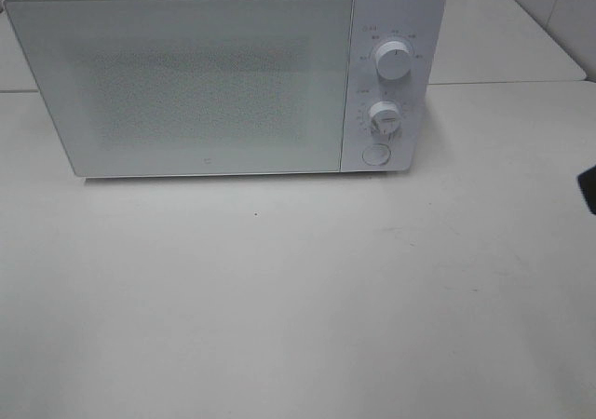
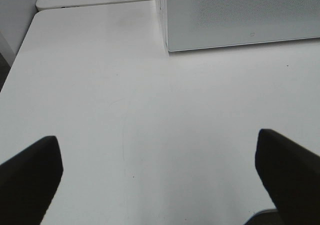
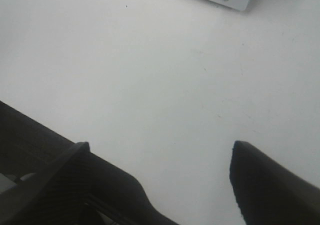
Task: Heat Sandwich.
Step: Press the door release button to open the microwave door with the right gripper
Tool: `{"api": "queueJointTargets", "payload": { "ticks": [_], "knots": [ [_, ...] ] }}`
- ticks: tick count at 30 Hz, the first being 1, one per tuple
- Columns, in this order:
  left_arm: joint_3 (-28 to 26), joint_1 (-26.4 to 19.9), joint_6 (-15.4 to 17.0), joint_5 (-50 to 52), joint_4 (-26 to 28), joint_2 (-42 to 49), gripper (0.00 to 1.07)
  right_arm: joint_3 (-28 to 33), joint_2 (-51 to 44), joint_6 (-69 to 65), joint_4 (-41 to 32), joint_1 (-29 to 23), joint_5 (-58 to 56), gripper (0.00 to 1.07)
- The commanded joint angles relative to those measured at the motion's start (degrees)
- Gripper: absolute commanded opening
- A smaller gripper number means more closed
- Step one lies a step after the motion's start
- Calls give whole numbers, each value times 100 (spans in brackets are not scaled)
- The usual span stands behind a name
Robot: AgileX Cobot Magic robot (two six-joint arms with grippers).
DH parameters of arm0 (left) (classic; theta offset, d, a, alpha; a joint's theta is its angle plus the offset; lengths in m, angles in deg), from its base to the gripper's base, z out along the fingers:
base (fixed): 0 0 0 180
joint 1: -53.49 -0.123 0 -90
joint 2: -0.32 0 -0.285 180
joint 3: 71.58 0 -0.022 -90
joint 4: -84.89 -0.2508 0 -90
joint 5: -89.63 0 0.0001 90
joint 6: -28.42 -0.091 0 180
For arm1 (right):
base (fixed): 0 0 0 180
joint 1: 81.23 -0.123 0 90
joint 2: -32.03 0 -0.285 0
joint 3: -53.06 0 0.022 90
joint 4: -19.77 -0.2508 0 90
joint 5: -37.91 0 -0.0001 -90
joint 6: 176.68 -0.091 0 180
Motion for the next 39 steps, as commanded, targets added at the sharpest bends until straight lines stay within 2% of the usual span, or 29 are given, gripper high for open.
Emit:
{"api": "queueJointTargets", "payload": {
  "ticks": [1, 4, 7, 11, 20, 29, 39],
  "knots": [
    [17, 6, 0, 69, 23, 149, 101, 132, -504, -160, 52, 29, -86, 75],
    [17, 6, 0, 69, 23, 149, 101, 441, -1352, -304, 218, 34, -120, 75],
    [17, 6, 0, 69, 23, 149, 101, 556, -1707, -493, 372, 52, -201, 75],
    [17, 6, 0, 69, 23, 149, 101, 745, -2550, -699, 647, 361, -556, 76],
    [17, 6, 0, 69, 23, 149, 101, 1106, -3696, -854, 779, 905, -670, 77],
    [17, 6, 0, 69, 23, 149, 101, 1633, -4320, -1066, 859, 1364, -584, 76],
    [17, 6, 0, 69, 23, 149, 101, 1719, -4372, -1089, 1238, 1610, -413, 76]
  ]
}}
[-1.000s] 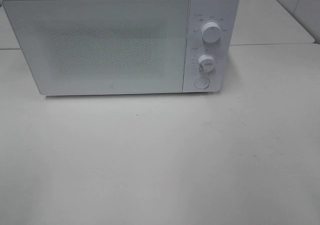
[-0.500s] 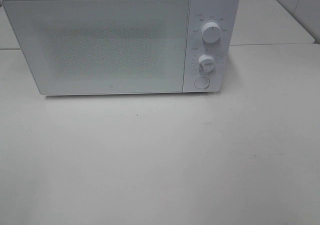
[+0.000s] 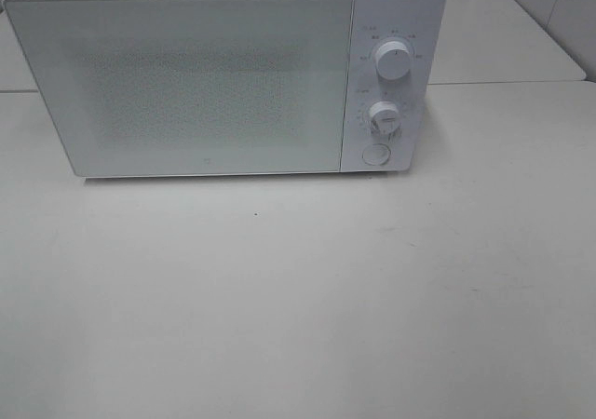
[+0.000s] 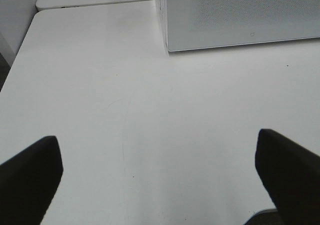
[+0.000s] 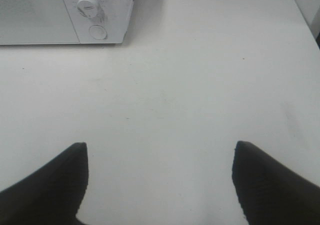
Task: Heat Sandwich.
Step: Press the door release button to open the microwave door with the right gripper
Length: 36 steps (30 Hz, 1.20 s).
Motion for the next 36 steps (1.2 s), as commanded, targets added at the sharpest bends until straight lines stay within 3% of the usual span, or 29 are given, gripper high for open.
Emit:
{"api": "queueJointTargets", "payload": {
  "ticks": [1, 7, 25, 36],
  "knots": [
    [17, 6, 0, 69, 23, 149, 101, 74, -155, -74, 155, 172, 160, 76],
    [17, 6, 0, 69, 23, 149, 101, 74, -155, -69, 149, 424, 160, 76],
    [17, 6, 0, 69, 23, 149, 101, -11, -149, -52, 143, 424, 264, 76],
    [17, 6, 0, 69, 23, 149, 101, -46, 516, -57, 120, 424, 1793, 76]
  ]
}}
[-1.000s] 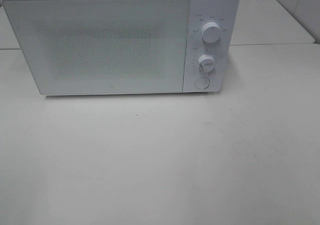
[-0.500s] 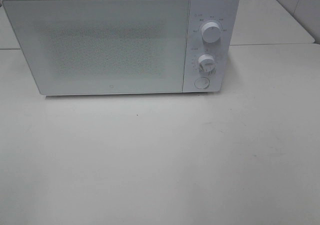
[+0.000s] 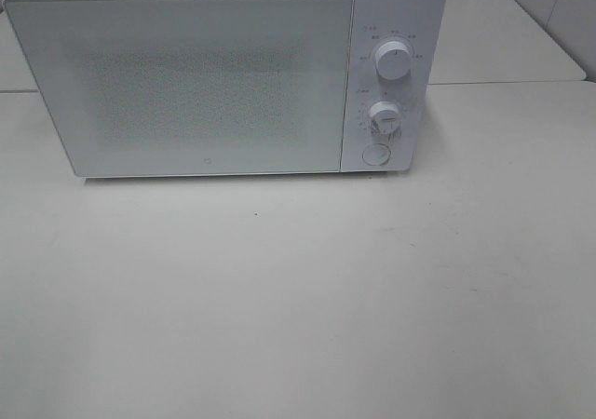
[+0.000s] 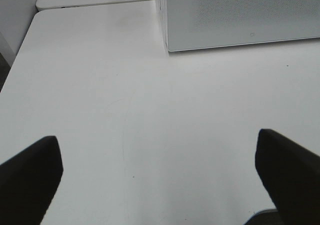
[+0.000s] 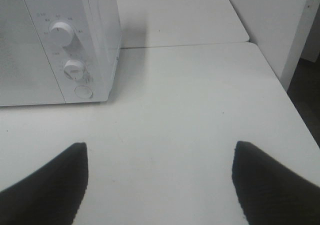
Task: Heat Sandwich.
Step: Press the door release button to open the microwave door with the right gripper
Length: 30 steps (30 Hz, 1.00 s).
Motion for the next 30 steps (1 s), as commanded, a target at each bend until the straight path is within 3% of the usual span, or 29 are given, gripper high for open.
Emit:
{"api": "queueJointTargets", "payload": {
  "ticks": [1, 12, 30],
  "knots": [
    [17, 6, 0, 69, 23, 149, 101, 29, 315, -57, -6, 29, 670, 76],
    [17, 6, 0, 69, 23, 149, 101, 390, 1736, -69, -6, 29, 2487, 76],
    [17, 6, 0, 69, 23, 149, 101, 390, 4314, -97, -46, 29, 5288, 76]
  ]
}}
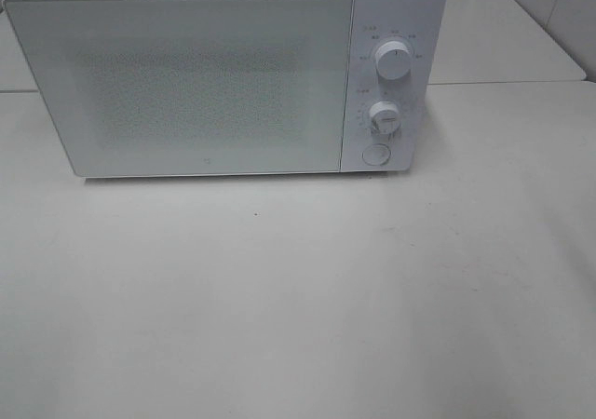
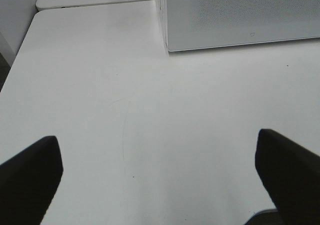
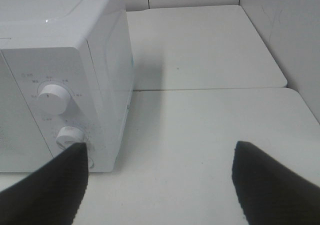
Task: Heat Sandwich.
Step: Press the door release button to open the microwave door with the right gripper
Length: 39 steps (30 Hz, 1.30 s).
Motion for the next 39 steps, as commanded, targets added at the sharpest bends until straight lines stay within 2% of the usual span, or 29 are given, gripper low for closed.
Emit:
{"api": "queueJointTargets", "payload": {
  "ticks": [1, 16, 19, 21, 22, 23, 27, 29, 32, 34, 37, 39],
  "knots": [
    [17, 6, 0, 69, 23, 149, 101, 17, 424, -86, 11, 29, 762, 76],
    [17, 6, 0, 69, 23, 149, 101, 17, 2235, -17, 6, 0, 2498, 76],
    [17, 6, 0, 69, 23, 149, 101, 17, 2527, 155, -212, -264, 2779, 76],
    [17, 6, 0, 69, 23, 149, 101, 17, 2744, 407, -441, -481, 2928, 76],
    [17, 6, 0, 69, 23, 149, 101, 17, 2974, 745, -796, -716, 3105, 76],
    [17, 6, 0, 69, 23, 149, 101, 17, 2974, 745, -796, -716, 3105, 76],
    [17, 6, 0, 69, 23, 149, 101, 17, 3529, 1404, -1684, -1243, 3764, 76],
    [17, 6, 0, 69, 23, 149, 101, 17, 3627, 1490, -1828, -1375, 3885, 76],
    [17, 6, 0, 69, 23, 149, 101, 17, 4131, 1851, -2573, -1879, 4475, 76],
    [17, 6, 0, 69, 23, 149, 101, 17, 4228, 1914, -2704, -1988, 4612, 76],
    [17, 6, 0, 69, 23, 149, 101, 17, 4704, 2051, -3249, -2458, 5099, 76],
    [17, 6, 0, 69, 23, 149, 101, 17, 4819, 2074, -3363, -2538, 5202, 76]
  ]
}}
